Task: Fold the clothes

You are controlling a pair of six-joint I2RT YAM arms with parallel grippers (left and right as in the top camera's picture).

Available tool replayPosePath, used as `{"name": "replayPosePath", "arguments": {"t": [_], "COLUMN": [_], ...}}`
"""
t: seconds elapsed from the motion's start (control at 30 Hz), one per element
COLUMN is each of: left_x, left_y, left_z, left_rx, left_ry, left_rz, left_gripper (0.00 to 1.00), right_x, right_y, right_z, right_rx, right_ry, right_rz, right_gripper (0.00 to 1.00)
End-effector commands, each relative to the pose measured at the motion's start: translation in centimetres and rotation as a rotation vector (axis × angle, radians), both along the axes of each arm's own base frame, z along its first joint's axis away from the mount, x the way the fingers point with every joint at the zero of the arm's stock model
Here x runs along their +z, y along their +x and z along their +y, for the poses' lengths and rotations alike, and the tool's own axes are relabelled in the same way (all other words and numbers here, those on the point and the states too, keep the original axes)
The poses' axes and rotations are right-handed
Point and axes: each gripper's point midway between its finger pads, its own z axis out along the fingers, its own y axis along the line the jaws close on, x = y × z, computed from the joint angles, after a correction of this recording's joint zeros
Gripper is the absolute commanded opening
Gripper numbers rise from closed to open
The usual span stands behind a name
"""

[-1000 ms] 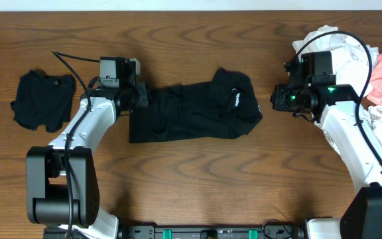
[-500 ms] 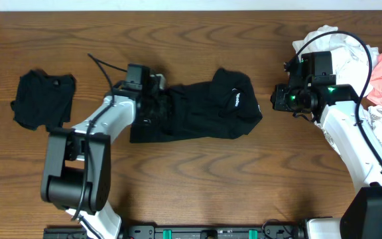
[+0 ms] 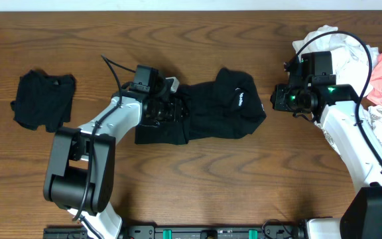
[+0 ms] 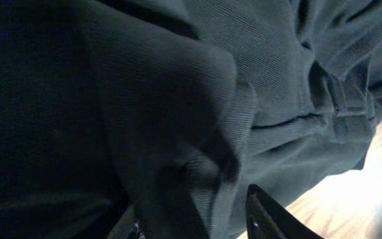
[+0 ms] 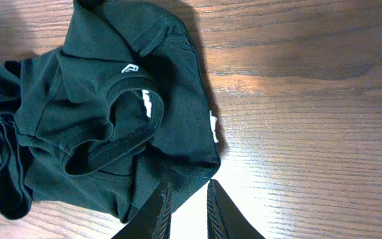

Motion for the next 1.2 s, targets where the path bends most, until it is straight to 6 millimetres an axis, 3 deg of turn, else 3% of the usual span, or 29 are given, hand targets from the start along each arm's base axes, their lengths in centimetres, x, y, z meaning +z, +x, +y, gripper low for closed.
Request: {"name": "replayPosePath", "arguments": {"t": [0.0, 0.33, 0.6, 1.0, 1.17], "left_x": [-0.1, 3.1, 4.2, 2.7, 2.0], "left_y": [0.8, 3.7, 5.2, 4.2, 4.9], "left_z": [1.3, 1.7, 1.0, -0.5, -1.4], "left_rx": [0.046, 0.099, 0.119, 0.089, 0.074], "left_ry": [0.013, -0.034, -0.067, -0.006, -0.017], "left_rz": [-0.004, -0.118, -0.186, -0.173, -0.198], "left_gripper": [0.48, 0.48, 0.49, 0.49, 0.49], "right_x": [0.7, 0.7, 0.6, 0.5, 0.3], "right_y": [0.4, 0.3, 0.1, -0.2, -0.6], "right_z": [-0.4, -0.3, -0.4, -0.4, -0.4], "right_rx": [0.004, 0.005, 0.006, 0.005, 0.006], "right_ry": [-0.014, -0.014, -0.015, -0.015, -0.016], "right_rz": [-0.027, -0.025, -0.016, -0.002, 0.016], "right_gripper": [0.18, 0.18, 0.18, 0.17, 0.17]}}
